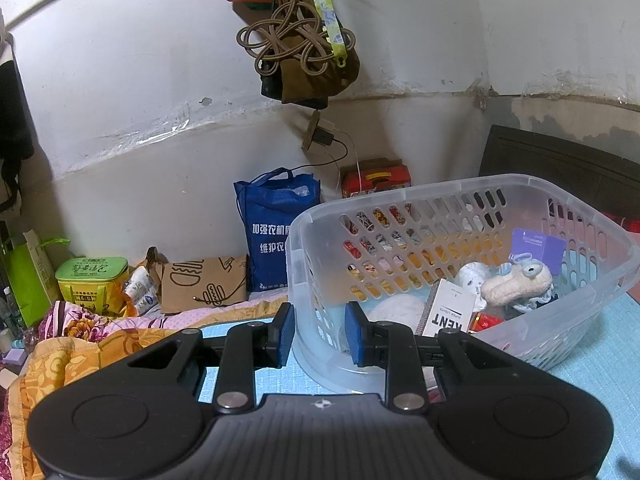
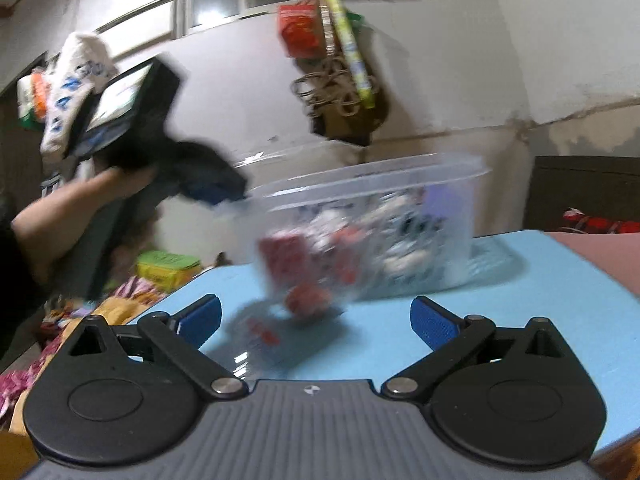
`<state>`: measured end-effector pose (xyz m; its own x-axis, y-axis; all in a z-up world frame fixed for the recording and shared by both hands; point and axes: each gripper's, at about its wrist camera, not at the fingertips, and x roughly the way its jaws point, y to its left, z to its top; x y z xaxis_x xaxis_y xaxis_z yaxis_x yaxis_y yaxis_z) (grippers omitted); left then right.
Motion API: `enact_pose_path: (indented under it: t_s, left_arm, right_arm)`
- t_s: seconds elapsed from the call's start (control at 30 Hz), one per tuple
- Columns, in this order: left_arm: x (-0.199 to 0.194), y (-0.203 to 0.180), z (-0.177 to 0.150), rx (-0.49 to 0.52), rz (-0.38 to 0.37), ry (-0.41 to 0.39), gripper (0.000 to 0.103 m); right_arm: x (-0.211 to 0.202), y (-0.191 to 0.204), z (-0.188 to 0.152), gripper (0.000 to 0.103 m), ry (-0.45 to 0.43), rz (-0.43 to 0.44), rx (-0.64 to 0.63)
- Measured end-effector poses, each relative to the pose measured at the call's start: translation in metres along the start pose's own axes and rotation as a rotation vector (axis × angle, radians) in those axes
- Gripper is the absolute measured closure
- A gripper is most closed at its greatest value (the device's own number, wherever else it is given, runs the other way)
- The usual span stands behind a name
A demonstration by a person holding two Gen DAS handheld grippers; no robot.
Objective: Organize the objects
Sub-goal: 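Grasp the clear bottle with red label using the right tool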
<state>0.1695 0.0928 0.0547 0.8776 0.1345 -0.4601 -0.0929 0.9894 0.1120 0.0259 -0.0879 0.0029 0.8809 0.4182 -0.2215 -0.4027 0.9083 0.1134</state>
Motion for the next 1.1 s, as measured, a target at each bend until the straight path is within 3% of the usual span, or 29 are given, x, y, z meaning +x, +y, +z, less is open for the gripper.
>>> enact_pose_path:
  t_s: [0.27, 0.43, 0.63, 1.1]
  left_arm:
    - [0.000, 0.000, 0.000, 0.004, -0.002, -0.002, 0.072]
    - [0.000, 0.001, -0.001, 0.006, -0.005, -0.004, 0.072]
    - [0.000, 0.001, -0.001, 0.007, -0.005, -0.004, 0.072]
    - [0.000, -0.001, -0.001, 0.004, -0.003, -0.004, 0.072]
  right_arm:
    - [0.019, 0.032, -0.023, 0.028, 0.076, 0.032, -0.083]
    - [0.034, 0.034, -0.032, 0.037, 0.129, 0.026, -0.085]
    - [0.038, 0.032, -0.035, 0.060, 0.147, 0.018, -0.099]
    - [0.017, 0.000, -0.022, 0.061, 0.084, -0.029, -0.044]
